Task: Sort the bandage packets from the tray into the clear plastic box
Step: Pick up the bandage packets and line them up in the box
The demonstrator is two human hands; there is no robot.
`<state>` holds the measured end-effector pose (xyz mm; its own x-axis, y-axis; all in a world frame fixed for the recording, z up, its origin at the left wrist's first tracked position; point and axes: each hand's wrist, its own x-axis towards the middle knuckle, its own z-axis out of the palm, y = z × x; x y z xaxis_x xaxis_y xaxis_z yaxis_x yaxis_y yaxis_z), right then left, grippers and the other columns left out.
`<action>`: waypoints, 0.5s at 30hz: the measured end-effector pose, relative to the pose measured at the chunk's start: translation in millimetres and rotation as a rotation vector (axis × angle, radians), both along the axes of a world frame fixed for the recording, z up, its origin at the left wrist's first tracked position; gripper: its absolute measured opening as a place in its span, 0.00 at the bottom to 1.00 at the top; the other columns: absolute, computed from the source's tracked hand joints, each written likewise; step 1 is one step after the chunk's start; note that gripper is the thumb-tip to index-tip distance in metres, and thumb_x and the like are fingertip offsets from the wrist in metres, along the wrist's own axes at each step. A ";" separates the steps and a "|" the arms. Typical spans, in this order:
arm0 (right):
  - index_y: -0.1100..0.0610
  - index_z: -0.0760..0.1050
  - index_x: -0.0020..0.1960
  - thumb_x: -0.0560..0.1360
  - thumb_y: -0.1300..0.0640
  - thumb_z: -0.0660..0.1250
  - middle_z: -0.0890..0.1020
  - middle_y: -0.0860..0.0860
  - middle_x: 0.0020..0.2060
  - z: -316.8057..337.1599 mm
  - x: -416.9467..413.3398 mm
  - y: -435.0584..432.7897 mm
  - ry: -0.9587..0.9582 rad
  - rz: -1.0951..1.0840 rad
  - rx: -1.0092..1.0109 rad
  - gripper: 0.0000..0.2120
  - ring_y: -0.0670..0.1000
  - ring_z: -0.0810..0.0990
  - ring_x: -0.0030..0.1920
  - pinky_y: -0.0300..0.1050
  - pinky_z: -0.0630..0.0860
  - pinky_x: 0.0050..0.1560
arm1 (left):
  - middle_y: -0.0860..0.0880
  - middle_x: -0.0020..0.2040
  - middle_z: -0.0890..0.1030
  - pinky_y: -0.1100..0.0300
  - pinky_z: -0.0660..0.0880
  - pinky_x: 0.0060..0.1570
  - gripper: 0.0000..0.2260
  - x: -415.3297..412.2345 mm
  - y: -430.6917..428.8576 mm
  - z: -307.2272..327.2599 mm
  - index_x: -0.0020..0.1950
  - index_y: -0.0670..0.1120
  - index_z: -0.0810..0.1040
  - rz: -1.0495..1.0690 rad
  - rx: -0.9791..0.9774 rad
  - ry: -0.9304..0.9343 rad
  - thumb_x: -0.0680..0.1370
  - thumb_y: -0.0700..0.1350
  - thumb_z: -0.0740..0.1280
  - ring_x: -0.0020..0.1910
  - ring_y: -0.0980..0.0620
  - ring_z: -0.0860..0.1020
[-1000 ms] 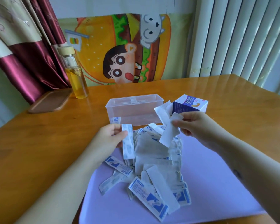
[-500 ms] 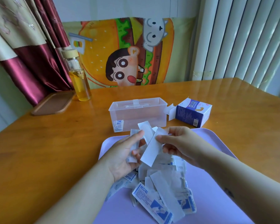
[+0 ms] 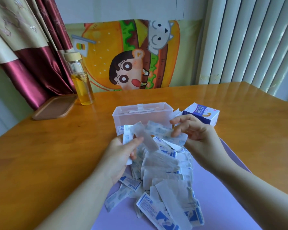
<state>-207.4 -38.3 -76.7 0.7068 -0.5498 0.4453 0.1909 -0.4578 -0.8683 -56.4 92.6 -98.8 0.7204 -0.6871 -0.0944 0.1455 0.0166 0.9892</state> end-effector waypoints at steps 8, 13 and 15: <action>0.46 0.78 0.36 0.67 0.60 0.69 0.80 0.41 0.42 -8.4 5.8 17.2 -0.064 -0.042 -0.085 0.09 0.43 0.79 0.46 0.33 0.73 0.48 | 0.50 0.32 0.74 0.67 0.62 0.22 0.04 -17.1 -11.9 2.7 0.47 0.44 0.75 -0.070 -0.052 0.338 0.75 0.37 0.67 0.20 0.59 0.63; 0.45 0.82 0.38 0.70 0.60 0.73 0.73 0.40 0.57 -21.5 12.7 31.2 0.148 -0.047 -0.093 0.09 0.37 0.71 0.60 0.29 0.70 0.54 | 0.47 0.35 0.79 0.65 0.70 0.29 0.10 -34.1 -13.7 13.0 0.44 0.43 0.79 -0.178 -0.111 0.534 0.80 0.40 0.59 0.28 0.55 0.73; 0.47 0.82 0.38 0.71 0.61 0.72 0.73 0.41 0.57 -22.3 15.0 34.1 0.168 -0.028 -0.014 0.09 0.37 0.74 0.56 0.33 0.73 0.54 | 0.44 0.39 0.81 0.64 0.74 0.29 0.14 -34.7 -14.8 14.0 0.50 0.41 0.80 -0.210 -0.145 0.587 0.81 0.45 0.57 0.33 0.53 0.79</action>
